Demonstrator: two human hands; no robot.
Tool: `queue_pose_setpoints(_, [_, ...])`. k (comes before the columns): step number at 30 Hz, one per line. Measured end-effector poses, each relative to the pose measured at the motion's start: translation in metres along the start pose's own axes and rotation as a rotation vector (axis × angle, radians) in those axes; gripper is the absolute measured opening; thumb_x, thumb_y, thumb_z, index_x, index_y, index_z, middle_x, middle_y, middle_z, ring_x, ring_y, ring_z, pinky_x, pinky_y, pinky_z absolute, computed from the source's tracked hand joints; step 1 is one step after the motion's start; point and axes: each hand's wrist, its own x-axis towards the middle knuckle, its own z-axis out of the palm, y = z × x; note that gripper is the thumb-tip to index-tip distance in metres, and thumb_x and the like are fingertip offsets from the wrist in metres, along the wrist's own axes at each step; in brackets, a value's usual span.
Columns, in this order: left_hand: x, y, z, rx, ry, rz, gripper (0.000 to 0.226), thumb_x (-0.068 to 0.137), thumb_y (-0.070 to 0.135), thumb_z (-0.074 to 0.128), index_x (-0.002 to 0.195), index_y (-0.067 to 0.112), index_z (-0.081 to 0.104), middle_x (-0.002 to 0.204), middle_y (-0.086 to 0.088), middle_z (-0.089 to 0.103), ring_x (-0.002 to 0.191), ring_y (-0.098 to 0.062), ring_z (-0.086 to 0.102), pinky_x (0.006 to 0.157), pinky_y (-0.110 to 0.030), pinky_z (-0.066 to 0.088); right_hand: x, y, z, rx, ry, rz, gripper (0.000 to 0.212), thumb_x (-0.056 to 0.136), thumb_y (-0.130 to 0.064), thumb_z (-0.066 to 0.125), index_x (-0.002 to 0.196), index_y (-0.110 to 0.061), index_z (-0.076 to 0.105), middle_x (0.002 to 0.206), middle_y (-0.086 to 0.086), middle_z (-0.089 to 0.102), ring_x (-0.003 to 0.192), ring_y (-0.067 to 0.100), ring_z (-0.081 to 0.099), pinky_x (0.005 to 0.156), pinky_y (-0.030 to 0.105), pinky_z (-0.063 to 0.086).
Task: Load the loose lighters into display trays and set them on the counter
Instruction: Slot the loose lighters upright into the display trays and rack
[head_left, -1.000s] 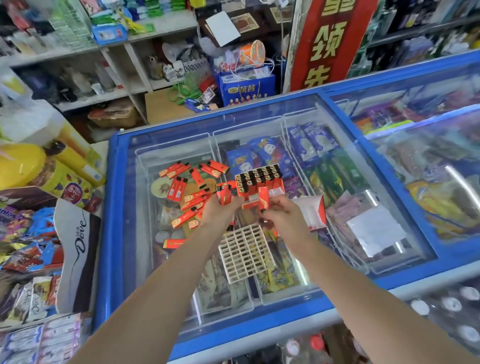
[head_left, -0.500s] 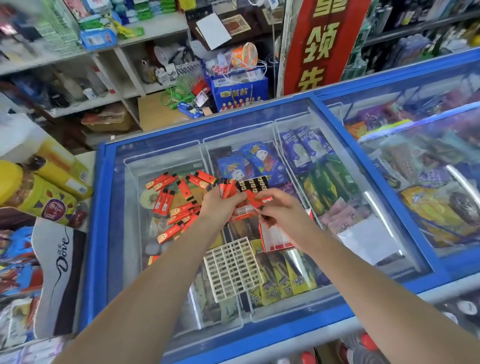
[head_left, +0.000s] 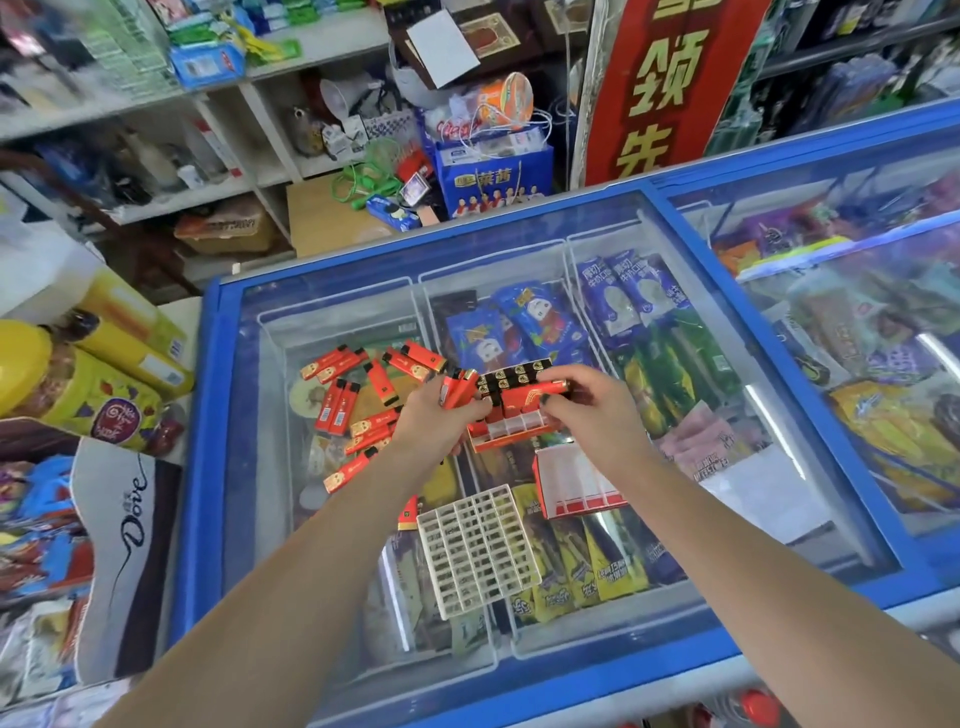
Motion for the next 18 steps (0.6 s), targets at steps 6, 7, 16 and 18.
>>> queue_pose_setpoints(6, [0.013,-0.010,-0.006,0.058,0.124,0.011,0.080,0.092,0.039,0.070,0.157,0.013,0.032,0.105,-0.013,0.069,0.037,0.003,0.050,0.037,-0.015,0.038,0.010,-0.007,0.009,-0.578,-0.124,-0.304,0.018,0.096,-0.004,0.060,0.111,-0.015,0.060,0.095,-0.001,0.071,0.079,0.011,0.067,0.072,0.031,0.057])
queue_pose_setpoints(7, [0.015,-0.010,-0.005,0.063,0.119,0.008,0.082,0.092,0.038,0.070,0.159,0.016,0.027,0.098,-0.009,0.068,0.038,0.002,0.050,0.037,-0.015,0.038,0.012,-0.006,0.013,-0.624,-0.148,-0.334,0.021,0.096,-0.003,0.058,0.113,-0.013,0.062,0.099,0.002,0.070,0.081,0.014,0.066,0.073,0.033,0.056])
queue_pose_setpoints(16, [0.023,-0.015,0.003,0.093,0.093,-0.013,0.078,0.090,0.032,0.072,0.155,0.017,0.032,0.101,-0.007,0.067,0.061,-0.014,0.059,0.049,-0.026,0.045,0.019,0.011,0.040,-0.882,-0.239,-0.388,0.025,0.097,-0.002,0.049,0.119,-0.009,0.060,0.116,0.004,0.057,0.089,0.033,0.064,0.072,0.048,0.054])
queue_pose_setpoints(18, [0.025,-0.015,0.003,0.086,0.083,-0.010,0.075,0.091,0.031,0.072,0.154,0.018,0.034,0.095,-0.007,0.067,0.058,-0.013,0.057,0.046,-0.025,0.044,0.017,0.016,0.042,-0.919,-0.233,-0.370,0.023,0.100,-0.005,0.046,0.120,-0.011,0.056,0.118,0.003,0.056,0.085,0.031,0.063,0.069,0.049,0.054])
